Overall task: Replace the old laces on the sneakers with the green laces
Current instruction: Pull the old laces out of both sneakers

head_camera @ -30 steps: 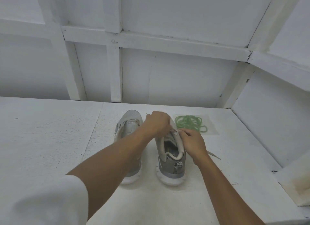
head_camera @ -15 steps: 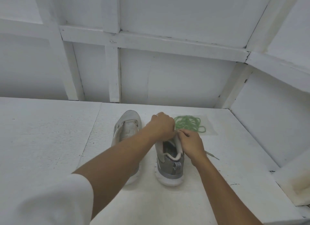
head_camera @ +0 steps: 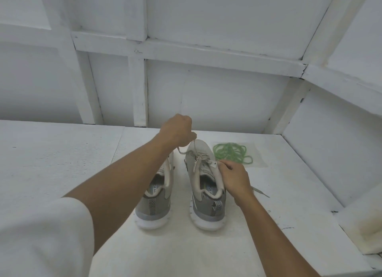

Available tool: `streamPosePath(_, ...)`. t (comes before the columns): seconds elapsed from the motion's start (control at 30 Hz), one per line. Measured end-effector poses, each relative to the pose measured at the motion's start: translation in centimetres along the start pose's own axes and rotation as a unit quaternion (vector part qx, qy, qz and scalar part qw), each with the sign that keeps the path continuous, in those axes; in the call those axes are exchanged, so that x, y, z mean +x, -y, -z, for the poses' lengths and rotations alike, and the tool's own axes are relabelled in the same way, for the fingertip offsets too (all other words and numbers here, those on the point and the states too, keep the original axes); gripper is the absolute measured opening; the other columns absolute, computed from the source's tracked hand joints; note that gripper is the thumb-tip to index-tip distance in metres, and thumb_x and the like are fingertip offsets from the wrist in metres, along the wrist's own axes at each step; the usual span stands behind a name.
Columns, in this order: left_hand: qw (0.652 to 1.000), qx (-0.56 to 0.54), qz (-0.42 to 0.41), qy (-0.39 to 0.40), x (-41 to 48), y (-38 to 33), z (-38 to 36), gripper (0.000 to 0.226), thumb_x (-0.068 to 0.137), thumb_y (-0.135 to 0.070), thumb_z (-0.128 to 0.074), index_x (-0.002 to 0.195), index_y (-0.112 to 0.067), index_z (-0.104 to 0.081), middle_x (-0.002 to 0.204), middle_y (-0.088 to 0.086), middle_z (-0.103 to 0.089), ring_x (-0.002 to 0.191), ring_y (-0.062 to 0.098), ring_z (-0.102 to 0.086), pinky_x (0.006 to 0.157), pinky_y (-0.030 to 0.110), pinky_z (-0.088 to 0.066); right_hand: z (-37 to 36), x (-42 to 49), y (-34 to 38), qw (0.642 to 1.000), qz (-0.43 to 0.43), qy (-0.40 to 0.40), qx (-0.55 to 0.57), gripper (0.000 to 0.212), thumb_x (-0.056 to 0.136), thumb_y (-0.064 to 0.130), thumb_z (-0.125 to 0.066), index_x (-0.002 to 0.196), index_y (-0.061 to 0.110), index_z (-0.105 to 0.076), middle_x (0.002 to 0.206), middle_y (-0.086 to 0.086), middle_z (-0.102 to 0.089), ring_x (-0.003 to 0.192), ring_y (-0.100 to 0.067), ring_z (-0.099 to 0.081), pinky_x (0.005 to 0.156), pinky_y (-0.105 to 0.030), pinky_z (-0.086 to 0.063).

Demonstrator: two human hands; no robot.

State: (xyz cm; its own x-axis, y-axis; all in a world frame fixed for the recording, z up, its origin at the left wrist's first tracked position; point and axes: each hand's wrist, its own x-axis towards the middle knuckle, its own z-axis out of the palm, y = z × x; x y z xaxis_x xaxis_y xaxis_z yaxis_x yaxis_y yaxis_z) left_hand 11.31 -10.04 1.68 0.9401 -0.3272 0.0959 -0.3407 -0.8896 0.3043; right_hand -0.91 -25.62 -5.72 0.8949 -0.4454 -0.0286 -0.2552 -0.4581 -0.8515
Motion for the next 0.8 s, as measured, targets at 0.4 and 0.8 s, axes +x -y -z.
streamPosePath(0.4,0.980,-0.085,0.060,-0.169,0.6,1.8,2.9,0.004,0.085,-0.005,-0.051,0.085,-0.002,-0.047,0.089,0.014,-0.048,0.079,0.033,-0.052,0.062,0.033,-0.037,-0.2,-0.1,0.0,1.000,-0.003,-0.005,-0.009,0.029,0.097,0.027,-0.051,0.119,0.020,-0.067,0.100,0.006,-0.064,0.088,-0.009,-0.054,0.080,-0.025,-0.038)
streamPosePath(0.8,0.998,0.016,0.012,0.056,-1.9,-0.3,0.0,0.022,0.081,-0.014,-0.059,0.101,-0.008,-0.067,0.084,0.004,-0.062,0.081,0.025,-0.061,0.065,0.030,-0.051,-0.2,-0.1,0.0,1.000,0.007,-0.003,-0.010,0.029,0.098,0.027,-0.050,0.119,0.018,-0.067,0.094,0.008,-0.060,0.088,-0.010,-0.053,0.078,-0.024,-0.036)
